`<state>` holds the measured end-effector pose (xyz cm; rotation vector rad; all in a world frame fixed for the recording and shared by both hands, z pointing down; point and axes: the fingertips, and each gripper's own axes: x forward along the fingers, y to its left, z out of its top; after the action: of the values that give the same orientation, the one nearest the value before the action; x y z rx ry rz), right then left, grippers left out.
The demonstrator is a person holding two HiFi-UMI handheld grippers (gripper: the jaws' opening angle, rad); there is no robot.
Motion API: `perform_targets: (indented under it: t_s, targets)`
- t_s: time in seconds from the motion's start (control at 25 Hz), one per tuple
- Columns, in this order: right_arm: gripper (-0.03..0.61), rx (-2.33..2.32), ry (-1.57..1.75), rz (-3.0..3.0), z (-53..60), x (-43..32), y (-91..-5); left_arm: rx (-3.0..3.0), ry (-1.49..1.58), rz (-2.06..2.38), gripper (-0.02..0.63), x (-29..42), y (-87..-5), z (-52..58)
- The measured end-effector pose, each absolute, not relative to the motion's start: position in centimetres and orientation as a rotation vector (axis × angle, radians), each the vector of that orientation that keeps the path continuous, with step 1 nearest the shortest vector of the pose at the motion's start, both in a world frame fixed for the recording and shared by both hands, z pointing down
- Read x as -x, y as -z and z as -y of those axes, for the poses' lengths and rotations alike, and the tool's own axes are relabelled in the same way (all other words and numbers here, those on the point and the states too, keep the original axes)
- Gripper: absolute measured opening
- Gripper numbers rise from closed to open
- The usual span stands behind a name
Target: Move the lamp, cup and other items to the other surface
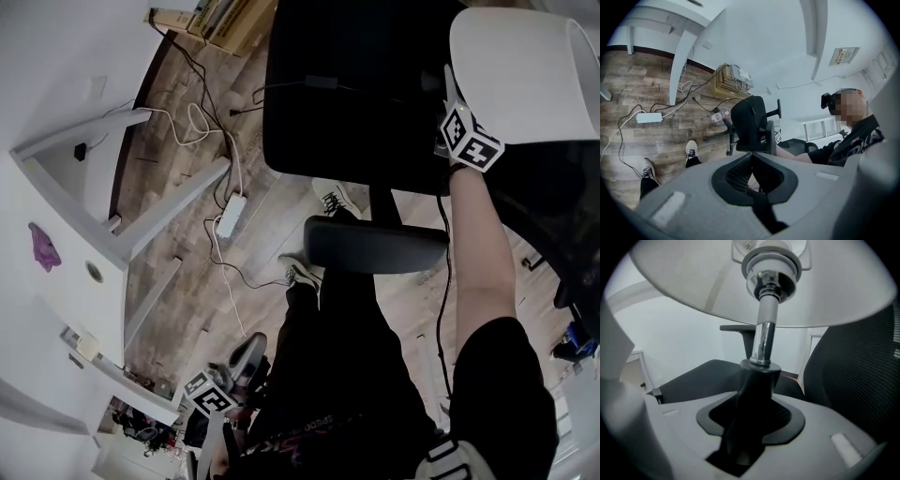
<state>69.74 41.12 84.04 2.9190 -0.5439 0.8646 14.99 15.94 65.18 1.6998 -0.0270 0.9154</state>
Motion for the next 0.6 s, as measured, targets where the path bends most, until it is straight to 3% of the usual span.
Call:
perform_targets:
  t_s: [0.6]
  targets:
    - [0.264, -2.708, -0.845, 0.651, -43.0, -67.3, -85.1, -1.697, -0.886, 0.03, -0.004, -15.3, -65.8, -17.6]
